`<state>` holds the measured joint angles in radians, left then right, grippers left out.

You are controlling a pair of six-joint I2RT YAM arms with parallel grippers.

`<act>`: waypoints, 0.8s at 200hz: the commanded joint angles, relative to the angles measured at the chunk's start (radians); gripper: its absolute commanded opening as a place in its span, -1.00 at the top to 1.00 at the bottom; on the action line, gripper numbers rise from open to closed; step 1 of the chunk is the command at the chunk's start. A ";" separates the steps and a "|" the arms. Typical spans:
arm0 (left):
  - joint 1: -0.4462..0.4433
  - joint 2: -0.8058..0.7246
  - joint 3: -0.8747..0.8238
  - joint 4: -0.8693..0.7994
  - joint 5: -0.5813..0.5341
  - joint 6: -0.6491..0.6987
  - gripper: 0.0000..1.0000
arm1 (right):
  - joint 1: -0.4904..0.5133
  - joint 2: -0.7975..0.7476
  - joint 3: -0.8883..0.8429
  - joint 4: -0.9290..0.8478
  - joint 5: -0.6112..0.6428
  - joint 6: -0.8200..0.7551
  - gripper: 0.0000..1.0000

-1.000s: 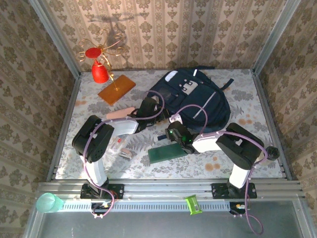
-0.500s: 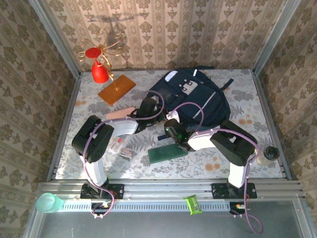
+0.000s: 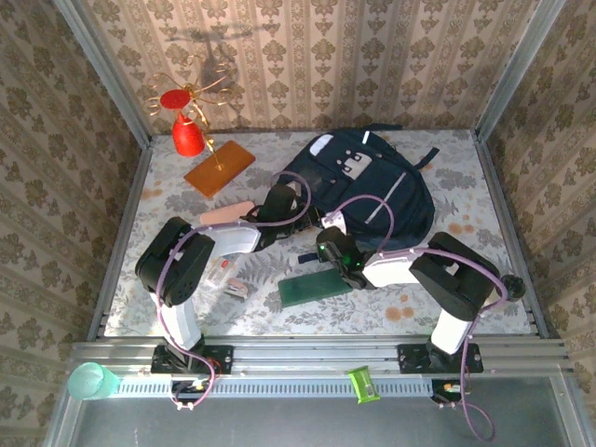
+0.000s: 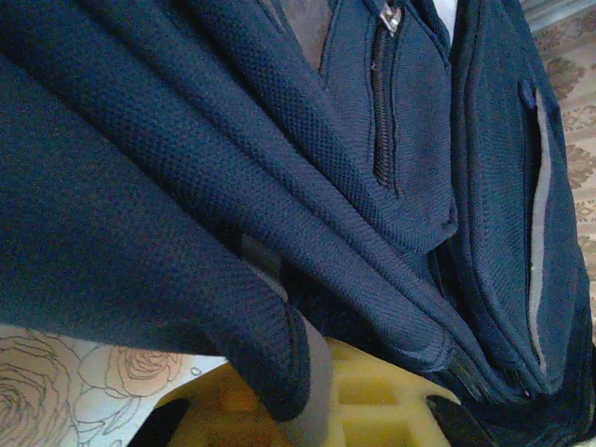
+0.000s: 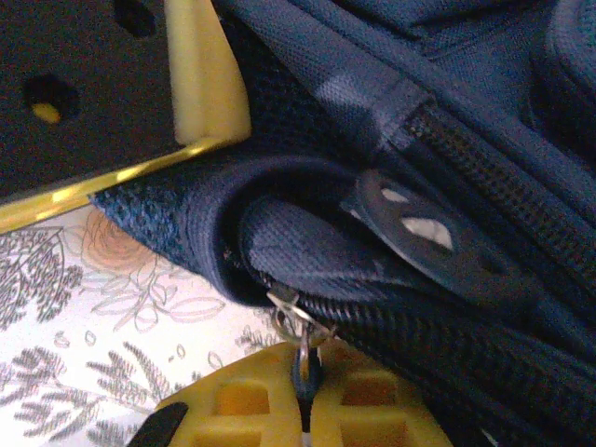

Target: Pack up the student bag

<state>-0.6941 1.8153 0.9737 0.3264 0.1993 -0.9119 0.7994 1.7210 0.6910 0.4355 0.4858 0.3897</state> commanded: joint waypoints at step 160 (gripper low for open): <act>0.071 -0.023 -0.024 0.030 0.000 0.105 1.00 | -0.334 -0.399 -0.228 -0.248 -0.588 0.057 1.00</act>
<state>-0.6609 1.8153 0.9512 0.3298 0.2241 -0.8558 0.5095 1.3754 0.4744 0.3042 -0.0227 0.4274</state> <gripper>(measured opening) 0.061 0.068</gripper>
